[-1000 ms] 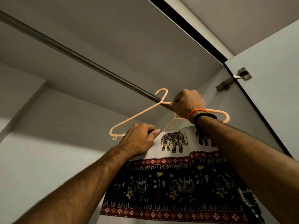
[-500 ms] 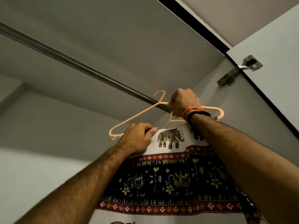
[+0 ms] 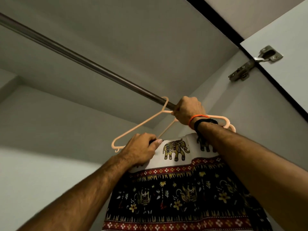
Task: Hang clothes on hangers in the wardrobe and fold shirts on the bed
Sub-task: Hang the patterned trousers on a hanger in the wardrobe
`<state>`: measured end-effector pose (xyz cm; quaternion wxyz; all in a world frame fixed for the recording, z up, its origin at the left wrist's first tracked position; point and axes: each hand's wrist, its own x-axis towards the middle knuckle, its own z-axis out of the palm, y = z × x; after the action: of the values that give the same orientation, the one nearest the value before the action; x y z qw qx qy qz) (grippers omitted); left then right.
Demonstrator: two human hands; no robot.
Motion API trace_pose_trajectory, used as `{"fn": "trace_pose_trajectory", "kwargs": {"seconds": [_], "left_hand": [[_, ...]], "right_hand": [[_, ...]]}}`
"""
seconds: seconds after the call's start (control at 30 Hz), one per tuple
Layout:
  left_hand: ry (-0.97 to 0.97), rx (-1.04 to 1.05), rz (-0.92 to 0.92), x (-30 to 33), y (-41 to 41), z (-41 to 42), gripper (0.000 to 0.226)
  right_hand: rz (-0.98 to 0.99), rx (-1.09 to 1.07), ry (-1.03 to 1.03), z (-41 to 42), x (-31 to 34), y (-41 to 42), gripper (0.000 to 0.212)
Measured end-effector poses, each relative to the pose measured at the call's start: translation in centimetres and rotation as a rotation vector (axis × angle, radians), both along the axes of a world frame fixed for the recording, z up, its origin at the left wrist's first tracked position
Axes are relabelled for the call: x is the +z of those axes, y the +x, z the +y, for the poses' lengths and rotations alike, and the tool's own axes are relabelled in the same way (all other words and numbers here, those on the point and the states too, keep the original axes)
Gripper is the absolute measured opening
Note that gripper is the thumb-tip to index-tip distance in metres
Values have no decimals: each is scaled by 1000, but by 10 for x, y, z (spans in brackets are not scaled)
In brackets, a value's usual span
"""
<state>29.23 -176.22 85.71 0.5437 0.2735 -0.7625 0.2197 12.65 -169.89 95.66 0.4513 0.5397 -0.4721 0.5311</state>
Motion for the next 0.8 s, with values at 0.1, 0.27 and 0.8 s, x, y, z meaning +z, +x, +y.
{"fn": "trace_pose_trajectory", "kwargs": {"seconds": [0.1, 0.27, 0.8], "left_hand": [[28, -1, -45, -11, -7, -7, 34], [-27, -31, 6, -16, -7, -11, 29], [90, 30, -43, -15, -34, -22, 29]], "right_hand": [[0, 13, 8, -5, -9, -6, 21], [80, -95, 2, 0, -17, -9, 21], [256, -474, -29, 3, -31, -18, 20]]}}
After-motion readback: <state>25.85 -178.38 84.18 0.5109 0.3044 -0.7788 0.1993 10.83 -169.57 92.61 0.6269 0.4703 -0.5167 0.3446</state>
